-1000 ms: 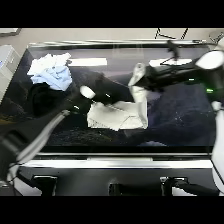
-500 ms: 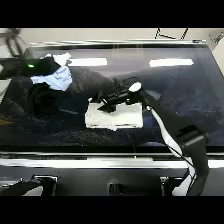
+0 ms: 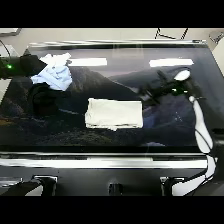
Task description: Fold the clothes and pants, and hang the long-sleeved shirts on hangers.
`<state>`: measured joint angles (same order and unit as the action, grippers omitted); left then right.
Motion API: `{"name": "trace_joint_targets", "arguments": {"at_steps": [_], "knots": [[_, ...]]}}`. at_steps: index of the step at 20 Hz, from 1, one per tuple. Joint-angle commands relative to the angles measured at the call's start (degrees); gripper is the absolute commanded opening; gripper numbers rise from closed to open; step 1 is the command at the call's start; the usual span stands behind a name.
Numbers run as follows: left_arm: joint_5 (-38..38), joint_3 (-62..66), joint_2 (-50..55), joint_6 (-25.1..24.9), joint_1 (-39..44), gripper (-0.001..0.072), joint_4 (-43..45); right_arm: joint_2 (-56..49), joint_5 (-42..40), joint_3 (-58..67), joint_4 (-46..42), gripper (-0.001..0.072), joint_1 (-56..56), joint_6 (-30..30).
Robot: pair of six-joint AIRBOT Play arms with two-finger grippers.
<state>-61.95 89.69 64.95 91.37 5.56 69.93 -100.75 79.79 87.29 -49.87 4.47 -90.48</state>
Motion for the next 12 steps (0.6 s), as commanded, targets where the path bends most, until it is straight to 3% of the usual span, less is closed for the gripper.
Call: {"name": "trace_joint_targets", "arguments": {"at_steps": [1,4,7,10,12], "knots": [[-0.44,-0.02,-0.22,-0.07,-0.04,0.0026,0.17,0.79,1.20,-7.67,-6.99,0.0661,5.97,1.20],[-0.46,-0.02,-0.22,0.13,-0.04,0.0026,0.15,-2.03,-3.93,-13.55,6.67,0.0656,3.32,10.25],[-0.44,-0.02,-0.22,0.15,0.00,0.0027,-0.37,-5.64,-5.31,-13.55,12.37,0.0600,0.81,13.03],[-0.42,-0.02,-0.22,0.15,0.24,0.0027,-0.48,-6.27,-8.24,-13.55,14.29,0.0464,-1.11,13.05],[-0.44,-0.02,-0.22,0.15,0.28,0.0026,-0.74,-6.25,-6.23,-12.26,17.14,0.0050,-1.11,15.47]]}}
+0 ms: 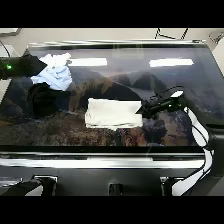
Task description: Fold the clothes and pants, and hang the long-sleeved shirts on hangers.
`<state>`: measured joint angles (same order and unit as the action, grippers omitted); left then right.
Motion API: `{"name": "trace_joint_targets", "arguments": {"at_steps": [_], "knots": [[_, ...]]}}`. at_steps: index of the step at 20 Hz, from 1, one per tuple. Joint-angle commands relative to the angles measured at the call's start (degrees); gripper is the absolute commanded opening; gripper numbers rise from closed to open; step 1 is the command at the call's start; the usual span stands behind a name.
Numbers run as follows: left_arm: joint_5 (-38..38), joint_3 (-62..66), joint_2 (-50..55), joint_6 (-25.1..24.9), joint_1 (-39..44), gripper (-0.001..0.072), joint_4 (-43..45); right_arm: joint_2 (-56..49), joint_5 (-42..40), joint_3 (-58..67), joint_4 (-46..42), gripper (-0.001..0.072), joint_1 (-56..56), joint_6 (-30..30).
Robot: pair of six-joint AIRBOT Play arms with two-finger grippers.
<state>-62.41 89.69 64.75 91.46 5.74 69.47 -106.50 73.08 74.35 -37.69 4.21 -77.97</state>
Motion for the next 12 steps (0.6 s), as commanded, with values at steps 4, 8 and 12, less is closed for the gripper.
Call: {"name": "trace_joint_targets", "arguments": {"at_steps": [4,8,12], "knots": [[0.04,-0.02,0.02,0.07,0.20,0.0027,-0.26,0.22,9.99,16.20,7.98,0.0044,3.76,4.09],[0.02,-0.02,0.04,0.04,0.48,0.0027,-0.26,0.31,10.82,37.88,3.39,0.0043,13.38,-6.47],[0.04,-0.02,0.22,0.07,0.48,0.0027,-0.24,0.90,10.99,44.48,0.79,0.0043,27.23,-12.90]]}}
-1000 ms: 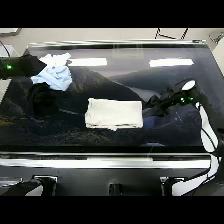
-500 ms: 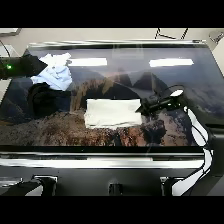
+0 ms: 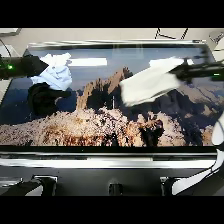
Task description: Fold the clothes and pants, and hang the long-sleeved shirts on hangers.
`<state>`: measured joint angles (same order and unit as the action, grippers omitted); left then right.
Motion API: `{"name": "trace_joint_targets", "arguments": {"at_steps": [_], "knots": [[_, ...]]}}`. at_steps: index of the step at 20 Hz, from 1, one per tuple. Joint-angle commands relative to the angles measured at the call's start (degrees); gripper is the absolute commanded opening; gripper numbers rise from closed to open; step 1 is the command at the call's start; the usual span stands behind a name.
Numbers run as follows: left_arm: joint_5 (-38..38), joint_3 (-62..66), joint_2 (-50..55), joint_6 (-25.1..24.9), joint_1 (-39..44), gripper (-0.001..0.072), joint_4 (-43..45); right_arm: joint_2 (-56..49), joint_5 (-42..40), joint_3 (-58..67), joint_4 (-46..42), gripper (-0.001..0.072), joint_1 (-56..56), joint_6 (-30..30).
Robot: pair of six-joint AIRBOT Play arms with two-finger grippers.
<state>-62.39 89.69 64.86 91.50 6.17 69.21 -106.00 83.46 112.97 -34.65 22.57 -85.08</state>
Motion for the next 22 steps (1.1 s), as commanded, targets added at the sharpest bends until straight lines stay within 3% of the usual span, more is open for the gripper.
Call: {"name": "trace_joint_targets", "arguments": {"at_steps": [1,8,11,15,22], "knots": [[0.00,-0.02,0.17,0.02,0.04,0.0027,0.02,0.39,1.40,5.86,-3.37,0.0043,12.44,-6.91],[-0.02,-0.02,0.20,0.66,0.04,0.0027,0.02,0.52,7.54,3.74,-17.22,0.0043,33.86,-16.11],[-0.02,-0.02,0.20,2.19,0.04,0.0027,0.02,1.38,12.31,-1.27,-34.10,0.0043,35.80,-18.21],[-0.04,-0.02,0.20,2.58,0.11,0.0027,0.02,8.81,7.54,-15.78,-48.61,0.0045,35.80,-19.12],[-0.04,-0.02,0.20,2.56,0.11,0.0027,0.04,23.54,-2.34,-46.01,-53.48,0.0046,35.82,-20.83]]}}
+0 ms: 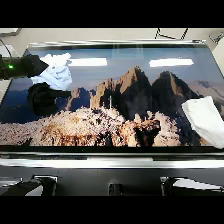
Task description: Fold the clothes and pants, and hang the long-sleeved shirts on hangers.
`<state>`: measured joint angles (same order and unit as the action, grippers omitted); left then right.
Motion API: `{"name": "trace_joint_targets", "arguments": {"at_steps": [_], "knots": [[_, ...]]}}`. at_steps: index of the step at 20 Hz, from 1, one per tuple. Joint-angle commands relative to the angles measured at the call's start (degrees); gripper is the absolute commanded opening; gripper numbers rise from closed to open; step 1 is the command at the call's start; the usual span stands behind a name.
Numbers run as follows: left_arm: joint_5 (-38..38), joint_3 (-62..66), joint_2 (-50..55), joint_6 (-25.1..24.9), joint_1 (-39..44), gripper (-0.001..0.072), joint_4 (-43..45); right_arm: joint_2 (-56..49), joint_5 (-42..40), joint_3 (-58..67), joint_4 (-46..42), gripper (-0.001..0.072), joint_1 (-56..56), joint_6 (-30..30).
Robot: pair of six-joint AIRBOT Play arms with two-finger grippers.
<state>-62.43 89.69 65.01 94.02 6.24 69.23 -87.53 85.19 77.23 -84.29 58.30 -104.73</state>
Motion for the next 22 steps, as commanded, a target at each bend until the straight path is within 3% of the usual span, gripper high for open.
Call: {"name": "trace_joint_targets", "arguments": {"at_steps": [1,6,12,13,14,15,16,18,19,20,22], "knots": [[0.00,-0.02,0.04,0.04,0.04,0.0027,0.00,6.21,-4.87,-12.66,-4.04,0.0046,0.09,-1.18],[-0.09,-0.02,0.07,0.02,0.04,0.0027,0.02,7.17,-7.04,-15.54,-11.39,0.0046,0.09,-1.16],[0.04,-0.02,0.09,-0.02,0.02,0.0027,0.04,7.98,-5.51,-17.79,-9.35,0.0048,0.07,-3.15],[0.04,-0.02,0.09,-0.02,0.04,0.0027,0.04,8.37,-5.18,-18.08,-9.07,0.0098,0.07,-3.61],[0.04,-0.02,0.09,-0.02,0.04,0.0027,0.02,8.83,-4.92,-18.08,-8.79,0.0229,0.07,-3.76],[0.04,-0.02,0.09,-0.02,0.04,0.0027,0.04,9.46,-4.63,-17.90,-8.04,0.0429,0.07,-3.69],[0.07,-0.02,0.11,-0.02,0.04,0.0027,0.04,10.25,-4.26,-17.46,-7.50,0.0509,0.07,-3.45],[0.11,-0.02,0.09,0.04,0.04,0.0027,0.02,12.22,-2.03,-14.69,-7.28,0.0513,0.07,-1.92],[0.28,-0.02,0.09,0.04,0.04,0.0027,0.00,12.72,-0.09,-12.17,-7.21,0.0542,0.07,-0.09],[0.72,-0.02,0.09,0.04,0.04,0.0027,-0.24,12.74,2.27,-8.31,-6.97,0.0617,0.07,1.86],[3.21,-0.02,0.09,0.04,0.07,0.0027,-0.66,12.72,2.01,1.18,-3.39,0.0625,0.07,5.38]]}}
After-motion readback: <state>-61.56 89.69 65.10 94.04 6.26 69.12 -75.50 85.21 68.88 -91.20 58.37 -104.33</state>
